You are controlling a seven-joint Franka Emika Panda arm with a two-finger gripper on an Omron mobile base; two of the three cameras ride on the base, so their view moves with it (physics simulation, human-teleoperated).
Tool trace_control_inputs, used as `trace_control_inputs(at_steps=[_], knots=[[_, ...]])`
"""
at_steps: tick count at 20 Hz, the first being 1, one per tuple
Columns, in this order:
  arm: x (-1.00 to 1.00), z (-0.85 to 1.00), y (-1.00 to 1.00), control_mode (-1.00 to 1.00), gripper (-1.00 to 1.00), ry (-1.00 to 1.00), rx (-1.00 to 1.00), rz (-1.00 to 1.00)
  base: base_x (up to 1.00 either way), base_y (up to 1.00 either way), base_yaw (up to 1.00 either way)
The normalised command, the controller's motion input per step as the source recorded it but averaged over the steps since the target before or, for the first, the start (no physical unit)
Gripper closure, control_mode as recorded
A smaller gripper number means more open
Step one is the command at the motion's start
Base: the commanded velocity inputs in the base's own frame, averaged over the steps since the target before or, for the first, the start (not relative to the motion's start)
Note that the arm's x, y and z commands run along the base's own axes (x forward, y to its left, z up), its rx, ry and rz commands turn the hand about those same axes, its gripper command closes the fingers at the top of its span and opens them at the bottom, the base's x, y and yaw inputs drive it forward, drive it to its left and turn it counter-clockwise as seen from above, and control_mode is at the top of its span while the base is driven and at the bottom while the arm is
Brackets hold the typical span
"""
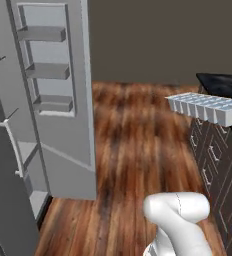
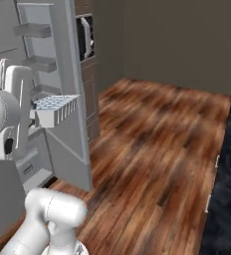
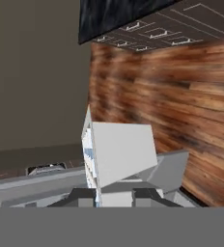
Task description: Open the freezer door, pick up the ice cube tray from the freezer, and place it on the dining counter.
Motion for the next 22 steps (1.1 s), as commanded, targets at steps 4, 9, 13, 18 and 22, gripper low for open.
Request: trace_control_inputs(at_steps=[4, 9, 13, 18, 22], knots=[[0.0, 0.0, 0.0, 1.0, 1.0, 0.0, 0.0, 0.0, -0.61, 0.0, -0.79], [0.0, 0.0, 0.0, 1.0, 1.0, 0.0, 0.0, 0.0, -0.33, 0.01, -0.76], [0.0, 0.0, 0.0, 1.0, 1.0, 0.0, 0.0, 0.0, -0.16, 0.04, -0.75], [0.0, 0.0, 0.0, 1.0, 1.0, 0.0, 0.0, 0.0, -0.08, 0.03, -0.74], [0.0, 0.0, 0.0, 1.0, 1.0, 0.0, 0.0, 0.0, -0.01, 0.0, -0.71]])
